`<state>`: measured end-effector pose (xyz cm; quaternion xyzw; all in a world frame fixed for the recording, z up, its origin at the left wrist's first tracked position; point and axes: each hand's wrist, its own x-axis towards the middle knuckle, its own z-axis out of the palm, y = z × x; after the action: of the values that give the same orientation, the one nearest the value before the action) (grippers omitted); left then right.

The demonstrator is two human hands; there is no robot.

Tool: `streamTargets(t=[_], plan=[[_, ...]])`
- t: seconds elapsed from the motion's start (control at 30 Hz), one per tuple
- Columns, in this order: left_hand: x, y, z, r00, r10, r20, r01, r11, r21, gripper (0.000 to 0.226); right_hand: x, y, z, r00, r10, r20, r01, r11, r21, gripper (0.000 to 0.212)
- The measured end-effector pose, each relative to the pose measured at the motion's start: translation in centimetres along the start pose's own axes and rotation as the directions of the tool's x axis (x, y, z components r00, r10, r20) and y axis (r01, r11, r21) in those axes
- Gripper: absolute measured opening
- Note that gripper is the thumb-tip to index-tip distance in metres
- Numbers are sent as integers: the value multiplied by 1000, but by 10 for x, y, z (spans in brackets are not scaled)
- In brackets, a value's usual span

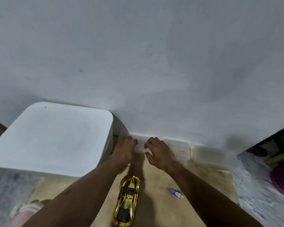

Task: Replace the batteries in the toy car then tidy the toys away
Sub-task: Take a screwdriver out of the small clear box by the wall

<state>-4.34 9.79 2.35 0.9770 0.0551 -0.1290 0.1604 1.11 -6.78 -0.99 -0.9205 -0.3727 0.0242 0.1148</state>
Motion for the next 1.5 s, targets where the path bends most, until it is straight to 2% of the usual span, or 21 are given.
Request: streamTargets(t=[0.1, 0.3, 0.43, 0.7, 0.93, 1.13, 1.3, 1.37, 1.43, 1.5], plan=[[9, -5, 1, 1000, -9, -6, 9, 998, 57, 55, 15, -6, 3, 994, 21, 108, -13, 997, -79, 36], [29, -19, 13, 998, -10, 59, -2, 981, 192, 83, 19, -5, 14, 996, 14, 93, 5, 979, -205, 40], [36, -20, 19, 999, 12, 53, -28, 945, 325, 79, 18, -2, 18, 996, -2, 92, 28, 959, -282, 42], [41, -20, 22, 998, -11, 68, -13, 940, 341, 85, 16, -5, 26, 991, 13, 134, 26, 959, -284, 42], [40, -19, 13, 998, -3, 70, -18, 955, 297, 80, 16, -5, 21, 995, 23, 100, 5, 963, -270, 42], [38, -15, -4, 999, 19, 26, -24, 979, 201, 59, 15, 5, 9, 998, 8, 59, 10, 953, -303, 39], [42, -14, -21, 1000, 8, -5, -7, 990, 138, 39, 12, 5, 1, 1000, 27, 2, -25, 959, -282, 50], [45, -13, -28, 1000, -11, -17, 12, 995, 95, 34, 7, 4, -2, 995, 6, -98, -29, 970, -240, 45], [47, -12, -32, 999, -35, -29, 36, 999, 28, 30, 0, 2, 1, 974, -75, -213, 40, 986, -163, 31], [49, -12, -35, 997, -61, -52, 59, 998, -32, 32, -4, -2, 6, 962, -134, -238, 112, 988, -105, 17]])
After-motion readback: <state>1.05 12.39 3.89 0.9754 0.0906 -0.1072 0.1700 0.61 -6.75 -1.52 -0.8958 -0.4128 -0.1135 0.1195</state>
